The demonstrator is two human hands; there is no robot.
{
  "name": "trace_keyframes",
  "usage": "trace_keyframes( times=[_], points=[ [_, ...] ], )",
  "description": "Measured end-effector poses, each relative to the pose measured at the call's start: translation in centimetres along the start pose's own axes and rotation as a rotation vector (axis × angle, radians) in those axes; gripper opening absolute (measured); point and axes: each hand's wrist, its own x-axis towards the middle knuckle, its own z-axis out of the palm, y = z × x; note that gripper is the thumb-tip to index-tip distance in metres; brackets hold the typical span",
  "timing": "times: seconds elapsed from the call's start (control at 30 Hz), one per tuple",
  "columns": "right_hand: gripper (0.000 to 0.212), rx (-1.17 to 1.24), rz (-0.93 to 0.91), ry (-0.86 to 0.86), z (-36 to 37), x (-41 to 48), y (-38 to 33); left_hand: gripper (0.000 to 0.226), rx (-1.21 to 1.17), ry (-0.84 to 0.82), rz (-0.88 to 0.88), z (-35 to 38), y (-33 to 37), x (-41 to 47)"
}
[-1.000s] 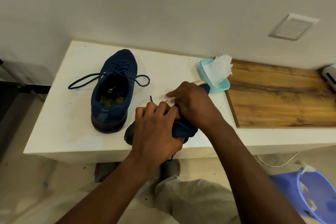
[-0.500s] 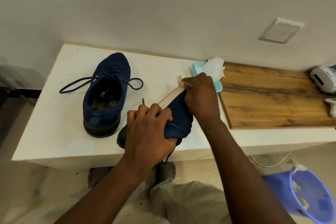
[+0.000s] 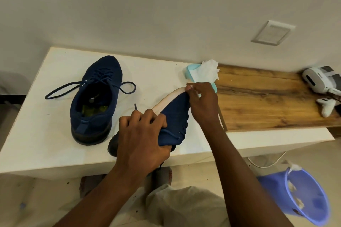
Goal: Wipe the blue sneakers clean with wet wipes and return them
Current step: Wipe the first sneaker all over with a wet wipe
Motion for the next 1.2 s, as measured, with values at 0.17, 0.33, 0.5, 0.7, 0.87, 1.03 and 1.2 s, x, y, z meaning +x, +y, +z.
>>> trace_keyframes(
  times=[0.17,0.33,0.5,0.7,0.87,1.03,1.2],
  points=[
    [0.025,-0.095,-0.180,-0.082,0.4,-1.2,-0.2,0.035,-0.028,0.042,-0.013,0.0,-0.2,0.3],
    [0.026,0.091,0.159,-0.040,0.2,2.0,2.3,0.036,-0.010,0.026,0.015,0.0,0.1,-0.1],
    [0.023,0.097,-0.057,-0.138,0.7,-0.2,0.6,0.036,-0.025,0.035,-0.006,-0.1,-0.2,0.3],
    [0.023,0.157,0.235,-0.029,0.8,2.2,2.4,0.040,-0.001,0.017,0.021,0.0,0.2,-0.1],
    [0.024,0.095,0.004,-0.090,0.9,-0.6,1.2,0.038,-0.019,0.036,0.007,0.0,-0.2,0.2],
    [0.023,0.087,0.156,-0.068,0.7,2.3,1.5,0.037,-0.012,0.031,0.027,0.0,0.1,-0.1],
    [0.025,-0.038,-0.161,-0.251,1.6,-1.7,-1.7,0.032,-0.028,0.073,-0.008,0.0,-0.2,0.3]
  ],
)
